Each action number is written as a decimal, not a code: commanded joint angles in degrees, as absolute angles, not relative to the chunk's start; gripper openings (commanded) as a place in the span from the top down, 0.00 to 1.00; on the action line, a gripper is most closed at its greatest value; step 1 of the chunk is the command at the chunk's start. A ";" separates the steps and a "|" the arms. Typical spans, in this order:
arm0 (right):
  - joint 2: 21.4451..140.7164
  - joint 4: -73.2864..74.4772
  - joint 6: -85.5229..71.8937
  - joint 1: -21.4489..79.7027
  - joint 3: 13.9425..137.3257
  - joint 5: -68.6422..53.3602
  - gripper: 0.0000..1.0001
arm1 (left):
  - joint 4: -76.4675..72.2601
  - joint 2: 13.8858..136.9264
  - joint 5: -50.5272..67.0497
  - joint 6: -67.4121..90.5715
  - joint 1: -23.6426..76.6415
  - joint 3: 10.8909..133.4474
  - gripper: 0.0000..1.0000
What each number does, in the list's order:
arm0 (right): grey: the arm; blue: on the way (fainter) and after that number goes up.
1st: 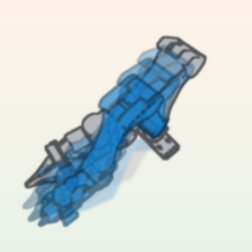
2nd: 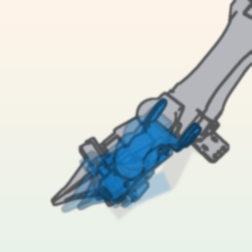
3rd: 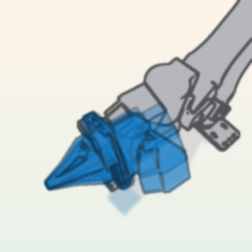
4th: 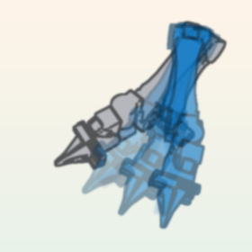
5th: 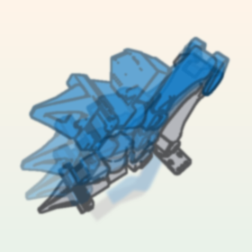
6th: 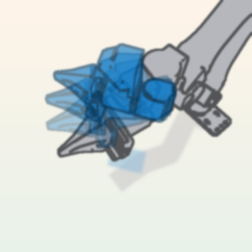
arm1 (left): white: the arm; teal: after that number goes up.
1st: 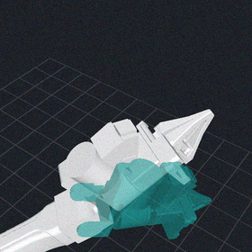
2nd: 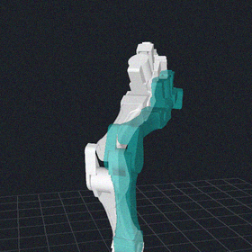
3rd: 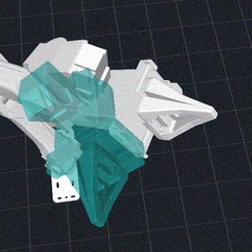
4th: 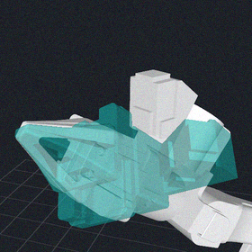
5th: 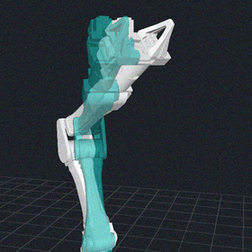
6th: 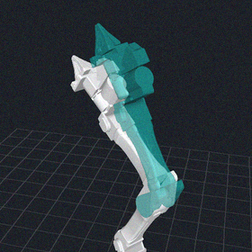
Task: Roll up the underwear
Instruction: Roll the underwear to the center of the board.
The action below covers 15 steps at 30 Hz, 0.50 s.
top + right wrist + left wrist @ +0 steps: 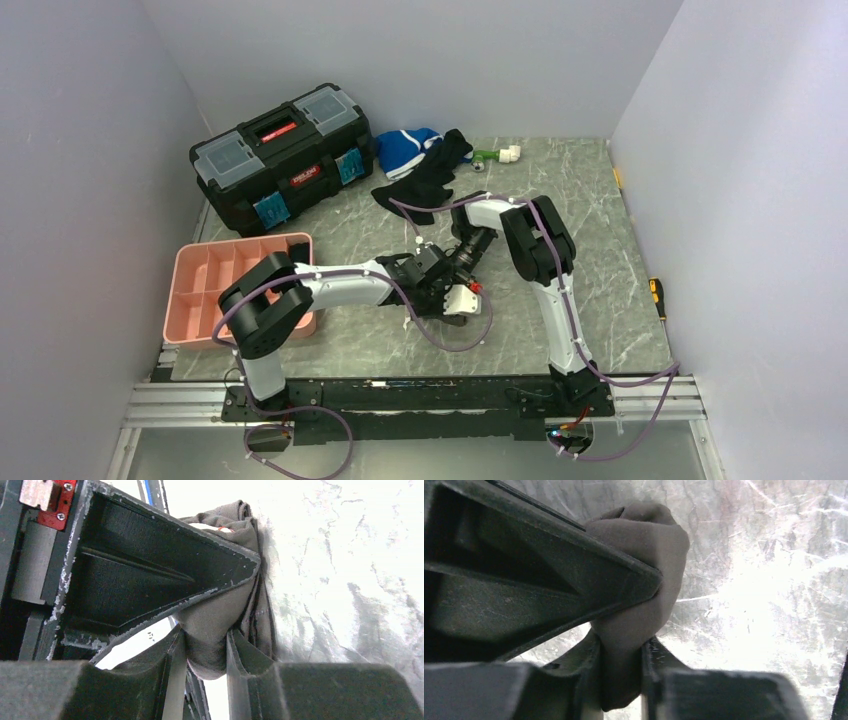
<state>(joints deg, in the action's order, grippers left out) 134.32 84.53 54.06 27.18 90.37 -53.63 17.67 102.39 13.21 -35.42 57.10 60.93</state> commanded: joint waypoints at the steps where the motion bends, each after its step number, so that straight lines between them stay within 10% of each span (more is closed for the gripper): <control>1: 132.34 76.35 56.31 27.65 89.65 -48.16 0.85 | 16.89 106.42 14.13 -36.60 57.31 61.45 0.94; 15: 117.54 76.07 56.38 15.64 85.86 -48.11 0.65 | 24.85 112.31 21.49 -35.66 52.42 67.01 1.00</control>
